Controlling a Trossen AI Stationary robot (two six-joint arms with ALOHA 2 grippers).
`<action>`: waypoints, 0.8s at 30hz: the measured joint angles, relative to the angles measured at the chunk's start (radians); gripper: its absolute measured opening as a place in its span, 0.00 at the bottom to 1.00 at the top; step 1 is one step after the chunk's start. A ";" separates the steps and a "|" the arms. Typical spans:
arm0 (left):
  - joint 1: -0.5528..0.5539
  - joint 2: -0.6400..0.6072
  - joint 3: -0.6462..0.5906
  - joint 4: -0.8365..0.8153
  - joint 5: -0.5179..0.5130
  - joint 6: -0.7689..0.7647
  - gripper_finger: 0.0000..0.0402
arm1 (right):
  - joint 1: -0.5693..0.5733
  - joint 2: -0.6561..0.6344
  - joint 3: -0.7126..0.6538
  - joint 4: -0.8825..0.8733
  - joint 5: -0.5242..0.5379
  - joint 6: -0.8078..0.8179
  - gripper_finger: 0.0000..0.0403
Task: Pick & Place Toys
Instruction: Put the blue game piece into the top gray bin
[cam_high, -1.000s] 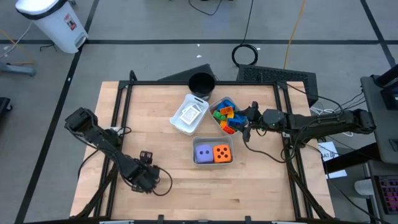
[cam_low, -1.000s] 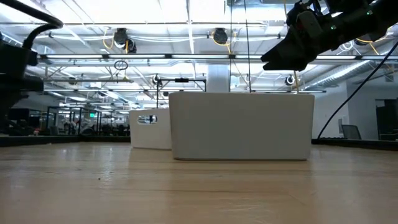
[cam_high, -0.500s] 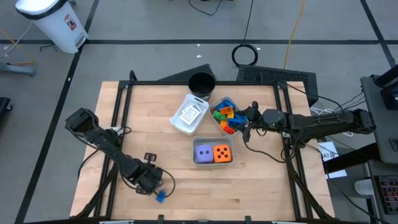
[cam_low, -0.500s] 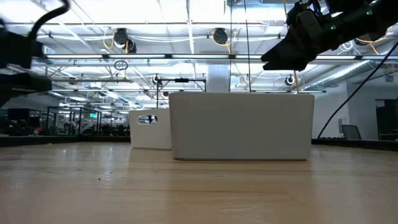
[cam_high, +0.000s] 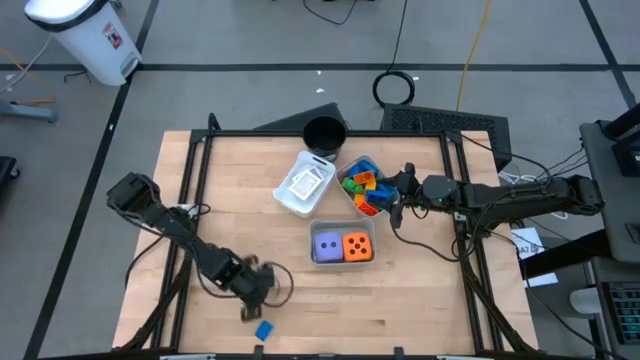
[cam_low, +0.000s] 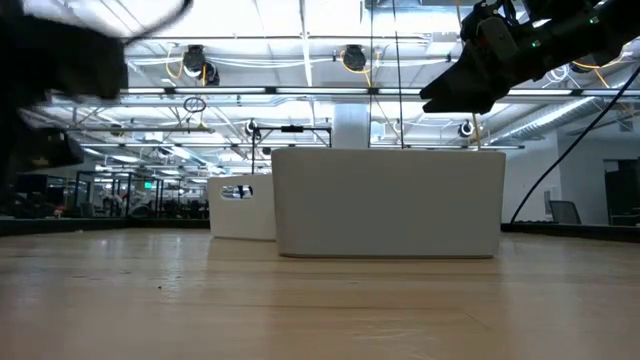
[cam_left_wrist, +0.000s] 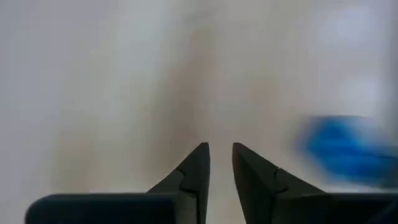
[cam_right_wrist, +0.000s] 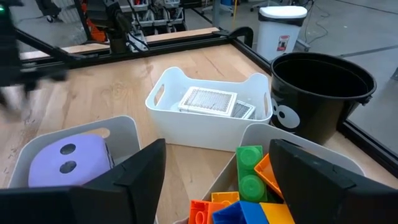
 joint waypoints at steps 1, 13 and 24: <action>-0.008 -0.002 0.011 0.070 0.036 0.035 0.18 | 0.000 0.000 0.000 0.000 0.000 0.000 0.64; -0.167 0.060 0.071 0.253 -0.032 0.094 0.01 | 0.004 0.000 0.000 0.001 0.000 0.000 0.63; -0.171 0.141 0.076 0.273 -0.018 0.062 0.02 | 0.006 0.000 0.000 0.005 0.000 0.000 0.63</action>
